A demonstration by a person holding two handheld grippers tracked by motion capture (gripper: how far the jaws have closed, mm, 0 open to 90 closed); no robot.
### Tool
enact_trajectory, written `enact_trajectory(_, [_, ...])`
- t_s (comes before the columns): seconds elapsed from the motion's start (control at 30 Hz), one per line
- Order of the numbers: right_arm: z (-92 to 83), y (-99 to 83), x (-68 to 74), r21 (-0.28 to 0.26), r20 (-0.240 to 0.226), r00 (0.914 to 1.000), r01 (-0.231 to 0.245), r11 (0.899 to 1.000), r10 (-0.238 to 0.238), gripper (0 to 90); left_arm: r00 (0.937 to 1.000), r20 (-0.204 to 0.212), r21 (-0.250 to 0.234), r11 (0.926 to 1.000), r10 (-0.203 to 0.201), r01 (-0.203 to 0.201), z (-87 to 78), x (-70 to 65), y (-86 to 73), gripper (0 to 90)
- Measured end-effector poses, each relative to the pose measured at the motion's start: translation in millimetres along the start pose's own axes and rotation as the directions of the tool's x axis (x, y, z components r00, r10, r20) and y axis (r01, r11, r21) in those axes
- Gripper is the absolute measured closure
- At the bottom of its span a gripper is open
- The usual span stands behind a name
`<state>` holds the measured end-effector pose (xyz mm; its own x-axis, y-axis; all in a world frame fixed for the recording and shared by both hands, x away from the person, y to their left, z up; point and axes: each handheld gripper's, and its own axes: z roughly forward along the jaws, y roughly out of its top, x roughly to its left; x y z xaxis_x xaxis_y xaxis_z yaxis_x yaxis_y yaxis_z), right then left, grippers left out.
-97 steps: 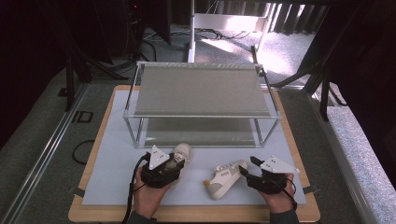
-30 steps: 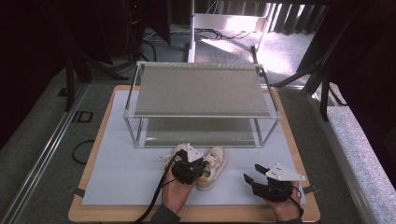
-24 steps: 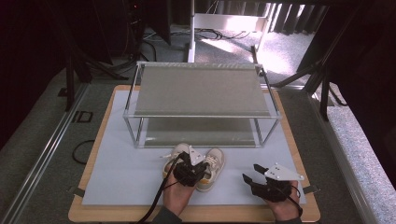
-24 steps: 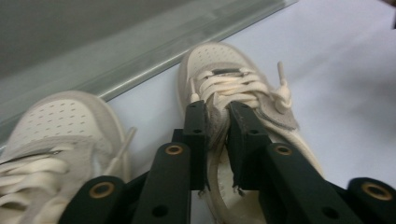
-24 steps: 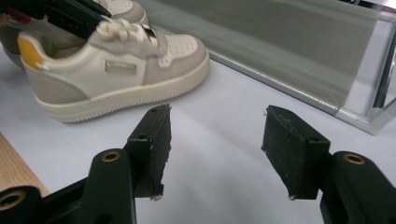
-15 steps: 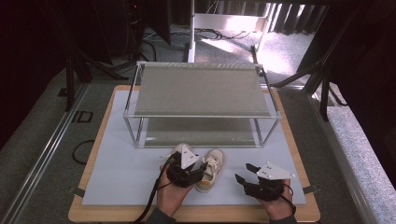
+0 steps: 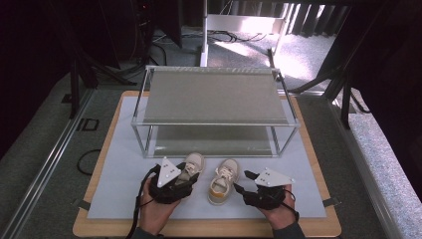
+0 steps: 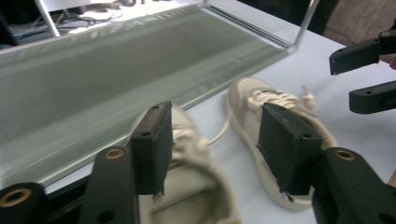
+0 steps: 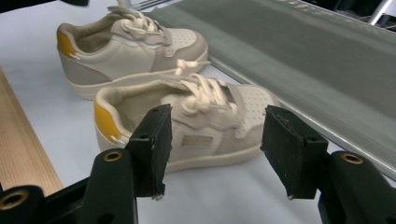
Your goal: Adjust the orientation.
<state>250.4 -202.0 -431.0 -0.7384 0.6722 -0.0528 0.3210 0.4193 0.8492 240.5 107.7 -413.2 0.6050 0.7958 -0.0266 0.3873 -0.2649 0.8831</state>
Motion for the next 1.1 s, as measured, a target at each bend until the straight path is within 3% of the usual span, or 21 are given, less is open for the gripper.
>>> enact_trajectory(0.23, [11.9,5.7,4.8,0.001,-0.023,0.9997,0.003,1.0,-0.003,42.6,0.9997,0.02,0.032,0.9994,-0.011,0.01,-7.3,12.0,-21.6,35.9])
enact_trajectory(0.33, [17.5,7.8,7.6,0.007,-0.034,0.9994,0.004,1.0,-0.003,43.0,0.9994,-0.031,0.061,0.998,0.018,-0.016,-6.8,9.3,-30.1,30.3])
enact_trajectory(0.4, [21.5,8.6,9.8,0.012,-0.039,0.9992,0.006,1.0,-0.005,43.4,0.9999,-0.003,0.053,0.9986,0.01,-0.01,-7.3,7.6,-35.1,28.2])
enact_trajectory(0.5, [26.2,8.5,10.9,0.021,-0.032,0.9995,0.003,1.0,-0.002,43.8,0.9997,0.0,0.066,0.9975,0.023,-0.023,-4.7,4.6,-38.1,26.2])
enact_trajectory(0.77, [36.5,4.7,8.1,0.046,-0.023,0.9997,-0.011,0.999,0.013,44.4,0.9999,-0.005,0.087,0.9961,0.015,-0.014,5.8,4.3,-43.9,18.4])
enact_trajectory(1.1, [38.2,3.5,10.2,0.053,-0.011,0.9997,-0.02,0.998,0.02,44.5,0.9997,0.005,0.111,0.9936,-0.024,0.023,22.3,10.7,-51.2,15.6])
